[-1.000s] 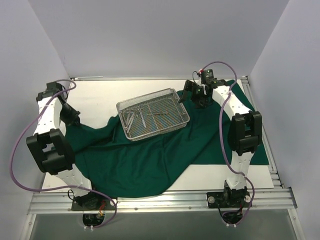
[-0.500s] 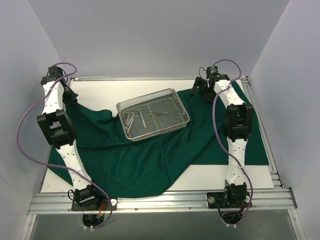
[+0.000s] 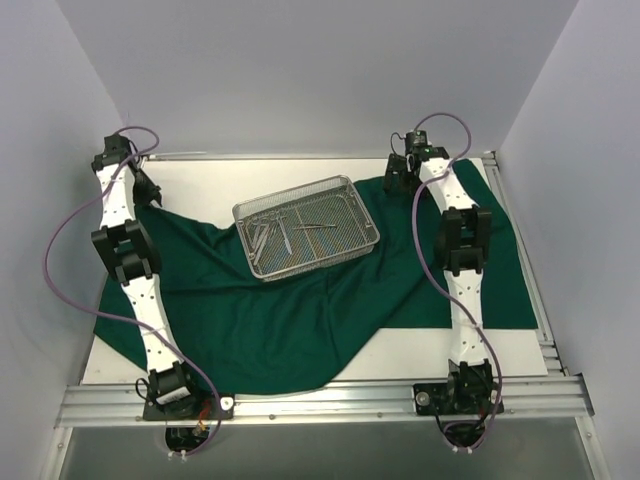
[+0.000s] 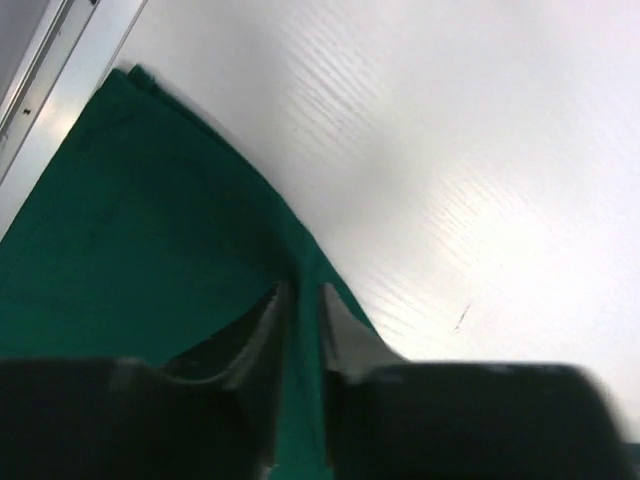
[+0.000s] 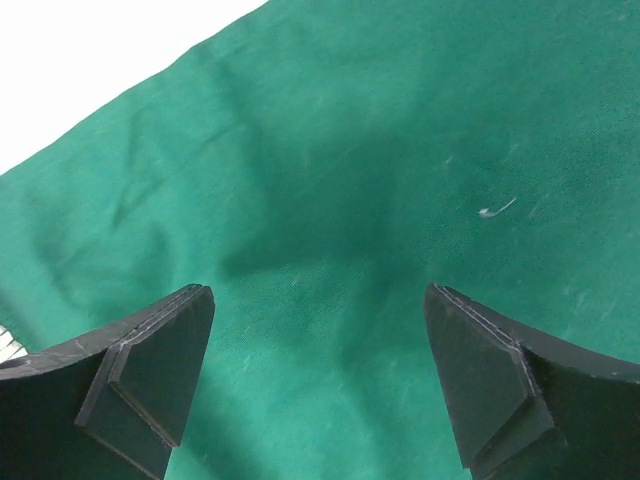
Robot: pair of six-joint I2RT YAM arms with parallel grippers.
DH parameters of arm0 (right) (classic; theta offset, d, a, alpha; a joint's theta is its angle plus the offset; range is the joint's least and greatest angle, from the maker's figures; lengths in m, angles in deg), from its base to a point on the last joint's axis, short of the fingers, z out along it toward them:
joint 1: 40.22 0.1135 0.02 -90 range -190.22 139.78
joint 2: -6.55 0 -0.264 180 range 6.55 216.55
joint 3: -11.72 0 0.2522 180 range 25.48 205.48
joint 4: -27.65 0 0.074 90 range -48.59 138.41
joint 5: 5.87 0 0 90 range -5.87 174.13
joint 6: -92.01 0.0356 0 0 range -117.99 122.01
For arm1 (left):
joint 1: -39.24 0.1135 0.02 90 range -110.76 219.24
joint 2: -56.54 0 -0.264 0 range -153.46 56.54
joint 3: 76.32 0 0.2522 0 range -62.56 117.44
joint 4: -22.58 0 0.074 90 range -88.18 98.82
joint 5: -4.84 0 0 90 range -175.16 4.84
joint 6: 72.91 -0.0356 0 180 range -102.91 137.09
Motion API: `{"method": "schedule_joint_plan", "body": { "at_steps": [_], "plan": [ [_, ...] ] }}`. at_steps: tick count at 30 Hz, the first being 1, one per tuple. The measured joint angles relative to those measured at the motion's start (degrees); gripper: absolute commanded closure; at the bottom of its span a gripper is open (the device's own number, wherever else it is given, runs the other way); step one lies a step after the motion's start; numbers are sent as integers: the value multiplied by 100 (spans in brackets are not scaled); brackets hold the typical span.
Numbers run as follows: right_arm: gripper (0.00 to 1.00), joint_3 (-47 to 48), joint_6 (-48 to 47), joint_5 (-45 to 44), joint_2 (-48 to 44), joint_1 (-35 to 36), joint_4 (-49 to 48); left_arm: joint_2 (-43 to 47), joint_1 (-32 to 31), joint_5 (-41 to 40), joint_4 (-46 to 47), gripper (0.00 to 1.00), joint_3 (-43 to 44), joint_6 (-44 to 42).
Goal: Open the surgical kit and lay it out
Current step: Smooth out the surgical kit at the center of the board.
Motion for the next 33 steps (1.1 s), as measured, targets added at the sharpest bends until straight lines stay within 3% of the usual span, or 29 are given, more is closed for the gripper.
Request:
{"method": "schedule_joint_plan", "body": {
  "at_steps": [6,10,21,27,33],
  "plan": [
    [10,122,129,-297,214,-133,59,52,111,284,199,46,-35,-76],
    [9,129,297,-378,223,-304,79,564,109,232,214,41,-769,-149],
    [5,-341,476,-866,-15,-863,151,3624,-796,-293,267,36,-4207,-586],
    [0,-835,-68,-1268,-404,-699,208,3858,-1235,-431,245,32,-5051,-730],
    [0,-1537,-256,-1180,-1010,74,426,3585,-1552,-540,90,33,-5047,-789]
  ]
}}
